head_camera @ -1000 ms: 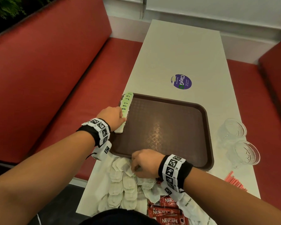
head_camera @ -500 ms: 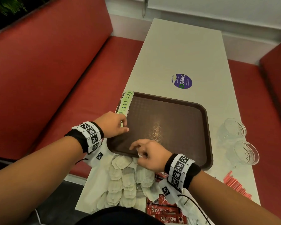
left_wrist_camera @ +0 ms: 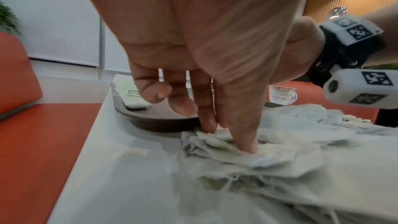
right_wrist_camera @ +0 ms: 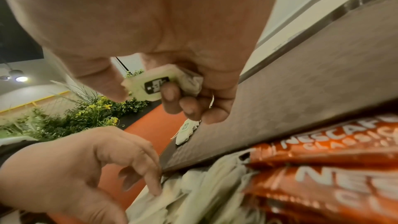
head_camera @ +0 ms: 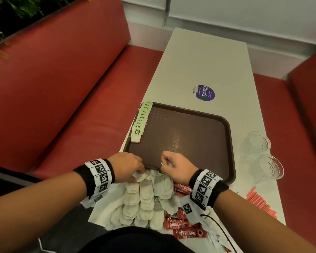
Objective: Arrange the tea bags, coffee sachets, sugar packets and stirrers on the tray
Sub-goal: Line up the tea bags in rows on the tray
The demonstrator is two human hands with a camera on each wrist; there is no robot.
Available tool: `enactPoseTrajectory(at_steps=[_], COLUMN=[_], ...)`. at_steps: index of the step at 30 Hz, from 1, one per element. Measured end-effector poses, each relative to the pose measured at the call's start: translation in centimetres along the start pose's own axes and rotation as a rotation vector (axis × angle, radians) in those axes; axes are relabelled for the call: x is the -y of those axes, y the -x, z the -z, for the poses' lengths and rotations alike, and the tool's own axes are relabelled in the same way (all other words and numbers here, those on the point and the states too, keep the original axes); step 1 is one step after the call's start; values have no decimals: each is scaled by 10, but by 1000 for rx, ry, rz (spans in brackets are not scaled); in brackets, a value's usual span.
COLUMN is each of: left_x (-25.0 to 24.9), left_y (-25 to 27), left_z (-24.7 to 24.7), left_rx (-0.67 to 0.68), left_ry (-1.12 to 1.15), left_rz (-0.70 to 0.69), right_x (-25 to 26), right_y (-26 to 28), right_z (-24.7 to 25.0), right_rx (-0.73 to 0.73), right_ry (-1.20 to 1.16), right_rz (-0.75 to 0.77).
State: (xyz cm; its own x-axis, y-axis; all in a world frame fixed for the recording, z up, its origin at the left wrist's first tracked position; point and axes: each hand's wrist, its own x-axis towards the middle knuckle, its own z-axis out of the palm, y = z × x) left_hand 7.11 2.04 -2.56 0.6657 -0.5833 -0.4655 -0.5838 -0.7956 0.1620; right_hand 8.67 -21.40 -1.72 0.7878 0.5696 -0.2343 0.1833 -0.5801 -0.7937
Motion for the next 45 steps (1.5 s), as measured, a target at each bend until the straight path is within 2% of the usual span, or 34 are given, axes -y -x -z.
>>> enactPoseTrajectory(at_steps=[7, 10, 16, 24, 28, 31, 34, 36, 40, 42, 45], left_x=[-7, -7, -10, -12, -8, 3, 23, 41, 70, 77, 82], left_y=[6, 9, 13, 15, 14, 10, 5, 0, -13, -21, -32], left_z=[-2, 3, 27, 47, 47, 45, 50, 52, 45, 40, 39], left_rx=[-117, -255, -504, -648, -559, -586, -595, -500, -164, -127, -185], left_ry=[-30, 38, 225, 364, 523, 562, 549, 485, 298, 288, 314], left_rz=[-40, -17, -62, -63, -17, 43, 171, 280, 408, 417, 441], right_x=[4, 4, 13, 28, 26, 26, 25, 26, 23, 21, 20], right_y=[14, 14, 4, -9, -13, -14, -13, -12, -14, -15, -14], right_z=[-7, -8, -5, -3, -4, -5, 0, 2, 3, 3, 1], right_rx=[45, 40, -81, -158, -192, -205, -181, -162, -153, -153, -159], right_ry=[53, 131, 144, 136, 122, 72, 26, -35, -82, -64, -26], right_rz=[-39, -64, -5, 35, 60, 43, -8, -31, -52, -50, -37])
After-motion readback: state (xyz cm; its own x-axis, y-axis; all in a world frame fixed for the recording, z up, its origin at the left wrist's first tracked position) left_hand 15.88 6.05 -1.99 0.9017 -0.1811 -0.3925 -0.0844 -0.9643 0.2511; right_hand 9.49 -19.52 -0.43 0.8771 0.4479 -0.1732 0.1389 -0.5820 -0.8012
